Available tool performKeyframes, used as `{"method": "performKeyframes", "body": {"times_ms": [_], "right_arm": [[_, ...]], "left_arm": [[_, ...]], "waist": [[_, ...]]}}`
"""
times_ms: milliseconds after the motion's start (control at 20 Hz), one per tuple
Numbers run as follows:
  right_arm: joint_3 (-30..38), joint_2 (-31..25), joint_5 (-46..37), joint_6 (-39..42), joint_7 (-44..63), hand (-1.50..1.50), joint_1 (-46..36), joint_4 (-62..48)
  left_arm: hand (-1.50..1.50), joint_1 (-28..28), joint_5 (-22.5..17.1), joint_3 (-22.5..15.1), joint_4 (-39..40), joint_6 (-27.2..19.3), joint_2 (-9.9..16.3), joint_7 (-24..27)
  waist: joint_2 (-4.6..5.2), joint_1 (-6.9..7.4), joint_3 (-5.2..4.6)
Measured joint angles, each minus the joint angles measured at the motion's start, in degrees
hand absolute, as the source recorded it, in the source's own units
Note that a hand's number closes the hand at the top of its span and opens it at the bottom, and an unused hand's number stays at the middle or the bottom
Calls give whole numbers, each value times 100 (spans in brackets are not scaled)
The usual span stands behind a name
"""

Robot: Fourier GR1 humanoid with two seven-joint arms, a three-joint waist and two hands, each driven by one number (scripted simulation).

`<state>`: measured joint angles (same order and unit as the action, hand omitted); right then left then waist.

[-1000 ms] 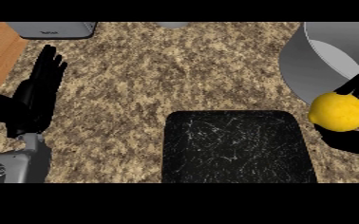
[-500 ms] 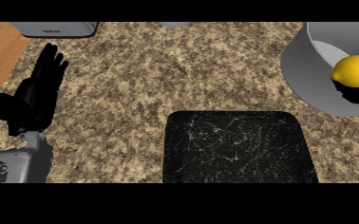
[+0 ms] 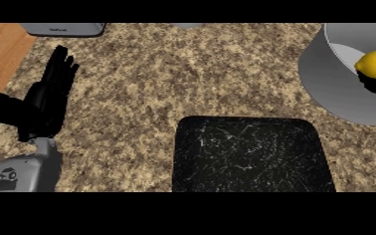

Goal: Pick the lemon from the tray and place it in the pot

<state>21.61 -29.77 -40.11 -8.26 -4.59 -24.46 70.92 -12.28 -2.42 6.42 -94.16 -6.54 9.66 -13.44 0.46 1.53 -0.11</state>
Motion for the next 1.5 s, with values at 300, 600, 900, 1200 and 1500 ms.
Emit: {"method": "performKeyframes", "body": {"times_ms": [300,600,900,1200,1500], "right_arm": [[95,-333,-465,-899,-858,150,-720,-1970],[328,-646,-450,-758,-1112,-150,-1157,-3233],[571,-758,-137,-55,-1466,-150,-1359,-3847],[1210,-603,714,641,-2092,-150,-1640,-4168],[1981,-771,1588,1332,-2580,-150,-1792,-4780]], "left_arm": [[0,-10,-13,-36,-122,41,5,-77],[0,-113,-109,16,-2,150,46,-37],[0,-216,-122,36,79,163,56,-15],[0,-222,-104,46,93,126,46,-30],[0,-185,-105,76,73,111,55,-42]], "waist": [[-32,39,-41],[-40,80,-108],[-56,71,-160],[-42,66,-116],[28,79,-19]]}}
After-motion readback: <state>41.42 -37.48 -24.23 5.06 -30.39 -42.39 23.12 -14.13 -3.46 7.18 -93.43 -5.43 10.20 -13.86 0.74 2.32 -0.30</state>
